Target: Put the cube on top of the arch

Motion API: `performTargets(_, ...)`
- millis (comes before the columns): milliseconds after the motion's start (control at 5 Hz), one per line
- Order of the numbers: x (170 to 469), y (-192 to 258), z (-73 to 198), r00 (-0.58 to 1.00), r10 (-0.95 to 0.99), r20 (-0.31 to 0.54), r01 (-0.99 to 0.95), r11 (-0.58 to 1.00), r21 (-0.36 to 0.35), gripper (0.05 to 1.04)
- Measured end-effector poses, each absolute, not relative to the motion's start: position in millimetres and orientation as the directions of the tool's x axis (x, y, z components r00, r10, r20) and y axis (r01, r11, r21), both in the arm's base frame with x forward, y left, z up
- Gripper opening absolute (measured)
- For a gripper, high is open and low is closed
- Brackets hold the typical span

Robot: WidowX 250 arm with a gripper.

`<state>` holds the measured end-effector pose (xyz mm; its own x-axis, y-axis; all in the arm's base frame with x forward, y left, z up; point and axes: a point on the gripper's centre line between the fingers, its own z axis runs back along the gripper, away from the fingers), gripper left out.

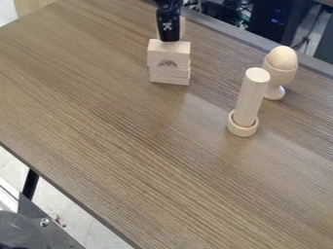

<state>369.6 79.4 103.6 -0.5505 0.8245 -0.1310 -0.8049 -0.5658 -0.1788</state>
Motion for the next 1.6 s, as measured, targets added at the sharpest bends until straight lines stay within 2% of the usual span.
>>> performTargets(200,368.9,80.1,103.1,-0.549,0.826,-0.125,-0.807,-0.563,-0.178,0.72)
performTargets(400,368.4,79.1,103.0,-0.556,0.821,-0.13,-0.803,-0.571,-0.171,0.786)
performTargets(600,367.4,77.3,102.8,-0.559,0.818,-0.136,-0.802,-0.575,-0.159,1.001)
performTargets(1000,367.1,77.2,107.2,-0.559,0.819,-0.131,-0.806,-0.573,-0.148,0.999)
performTargets(1200,376.5,75.6,124.3,-0.522,0.84,-0.146,-0.823,-0.541,-0.172,0.999)
performTargets(1400,390.0,63.7,157.9,-0.42,0.892,-0.166,-0.87,-0.448,-0.207,0.999)
performTargets(1600,404.5,39.8,176.7,-0.199,0.979,-0.05,-0.96,-0.205,-0.188,0.999)
